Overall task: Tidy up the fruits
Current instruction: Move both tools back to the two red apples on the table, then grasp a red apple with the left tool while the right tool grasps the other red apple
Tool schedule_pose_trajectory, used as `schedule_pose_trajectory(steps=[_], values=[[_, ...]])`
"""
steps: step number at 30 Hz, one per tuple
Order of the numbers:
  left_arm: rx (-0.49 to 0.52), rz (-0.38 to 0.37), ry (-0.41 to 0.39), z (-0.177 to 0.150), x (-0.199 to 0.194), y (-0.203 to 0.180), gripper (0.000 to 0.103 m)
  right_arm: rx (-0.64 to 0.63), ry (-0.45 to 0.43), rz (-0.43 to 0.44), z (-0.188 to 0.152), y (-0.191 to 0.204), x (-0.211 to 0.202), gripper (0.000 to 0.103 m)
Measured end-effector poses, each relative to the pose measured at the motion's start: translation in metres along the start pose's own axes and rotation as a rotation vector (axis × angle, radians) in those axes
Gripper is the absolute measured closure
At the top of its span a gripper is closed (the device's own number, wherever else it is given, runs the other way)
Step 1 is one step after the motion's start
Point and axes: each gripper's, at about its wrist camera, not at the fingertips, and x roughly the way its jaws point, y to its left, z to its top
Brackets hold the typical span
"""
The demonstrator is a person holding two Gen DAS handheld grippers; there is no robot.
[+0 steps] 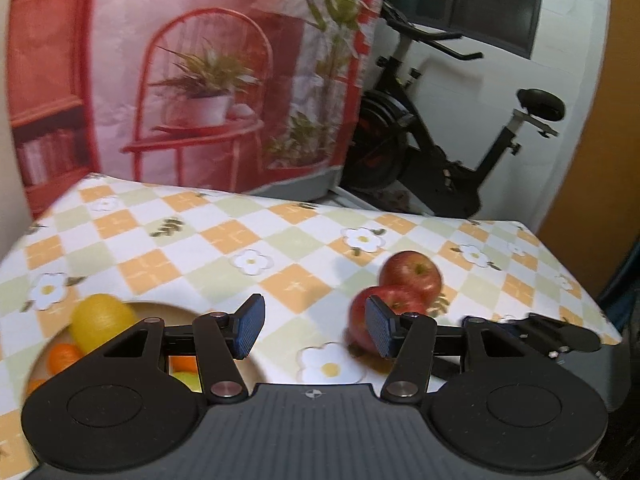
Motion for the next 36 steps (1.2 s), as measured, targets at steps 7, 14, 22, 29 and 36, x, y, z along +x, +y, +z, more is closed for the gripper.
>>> schedule_pose_trajectory(steps=[7, 14, 22, 29, 36], values=[[-0.005, -0.093, 0.046, 0.002, 0.031, -0.009, 0.046, -0.088, 0.032, 0.042, 0.005, 0.015, 0.023, 0.037], [-0.041, -0.170, 0.089, 0.005, 0.055, -0.006, 0.052, -0.042, 0.049, 0.063, 0.010, 0.009, 0.037, 0.037], [-0.091, -0.228, 0.157, 0.006, 0.074, 0.001, 0.070, -0.024, 0.068, 0.077, 0.013, 0.004, 0.043, 0.037], [-0.096, -0.246, 0.179, 0.009, 0.077, 0.004, 0.070, -0.025, 0.075, 0.081, 0.014, 0.005, 0.047, 0.038], [-0.103, -0.249, 0.192, 0.013, 0.080, 0.006, 0.069, -0.028, 0.078, 0.094, 0.014, 0.004, 0.050, 0.041]])
